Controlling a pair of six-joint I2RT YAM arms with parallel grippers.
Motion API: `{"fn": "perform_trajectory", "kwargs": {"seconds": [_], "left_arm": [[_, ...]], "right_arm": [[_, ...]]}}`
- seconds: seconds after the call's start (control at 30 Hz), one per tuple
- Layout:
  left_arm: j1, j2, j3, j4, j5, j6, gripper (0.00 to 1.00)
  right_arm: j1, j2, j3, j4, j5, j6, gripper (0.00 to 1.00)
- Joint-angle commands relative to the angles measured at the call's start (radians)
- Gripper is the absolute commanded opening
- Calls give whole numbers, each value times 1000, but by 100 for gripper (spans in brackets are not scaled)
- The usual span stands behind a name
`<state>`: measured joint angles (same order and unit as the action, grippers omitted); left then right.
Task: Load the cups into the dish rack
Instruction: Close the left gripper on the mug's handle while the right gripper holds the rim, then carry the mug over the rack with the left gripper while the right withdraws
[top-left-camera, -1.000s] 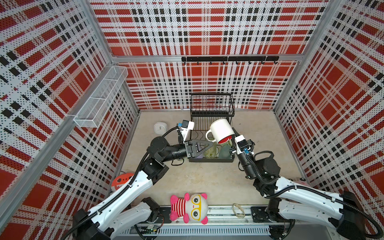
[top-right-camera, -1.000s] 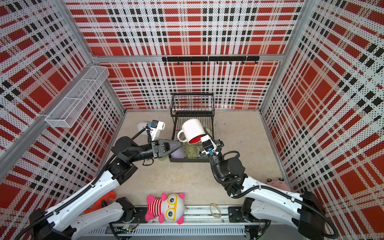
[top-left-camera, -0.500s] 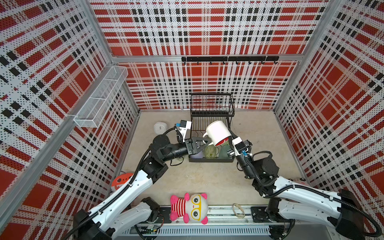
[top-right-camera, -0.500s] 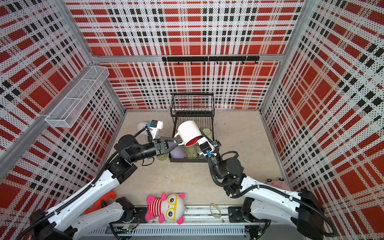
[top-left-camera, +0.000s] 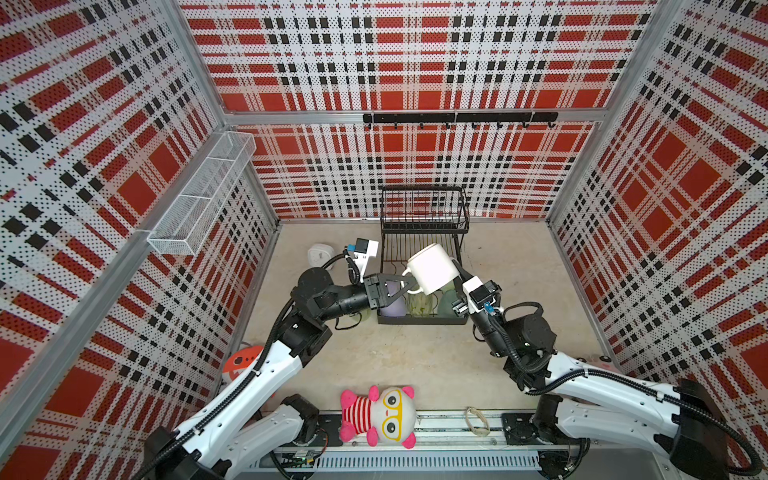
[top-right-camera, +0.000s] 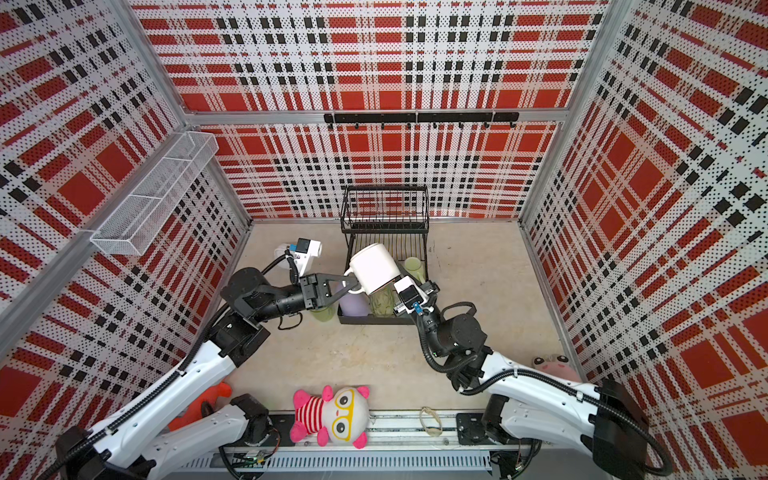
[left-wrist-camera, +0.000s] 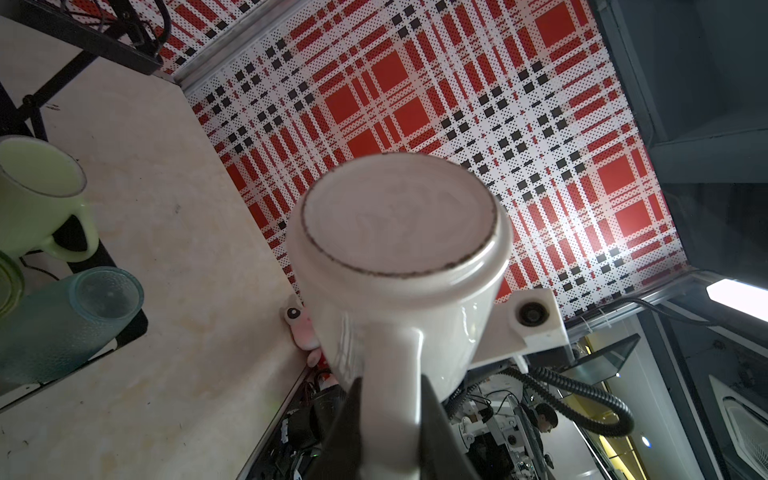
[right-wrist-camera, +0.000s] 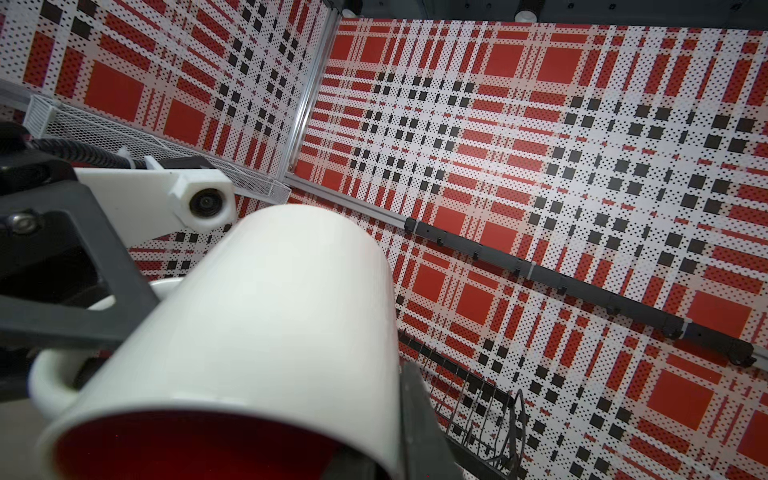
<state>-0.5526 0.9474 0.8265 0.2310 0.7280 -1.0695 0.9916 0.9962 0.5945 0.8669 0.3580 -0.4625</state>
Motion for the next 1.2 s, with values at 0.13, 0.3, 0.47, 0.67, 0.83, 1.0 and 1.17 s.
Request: {"fn": "perform_trajectory", "kwargs": {"seconds": [0.13,0.3,0.47,0.67,0.83,1.0,1.17], "left_arm": [[38,-44,-3,68,-13,98,0],[107,-46,13,-9,-112,120,0],[174,-12,21,66,-92,71,0],[190,39,71,50,-95,121,0],[203,31,101,-129,-269,337,0],[192,14,36,-62,-416,602,0],[204,100,24,-52,-524,845,0]], "right_arm": [[-16,-10,5,22,-47,52,0],[-35,40,10,-9,-94,62,21],[-38,91,4,-35,-81,41,47],[-40,78,-23,-82,-74,26,59],[-43,-10,-54,-118,-44,33,97],[-56,-86,-69,-192,-46,81,100],[-64,-166,-80,-254,-22,158,100]]}}
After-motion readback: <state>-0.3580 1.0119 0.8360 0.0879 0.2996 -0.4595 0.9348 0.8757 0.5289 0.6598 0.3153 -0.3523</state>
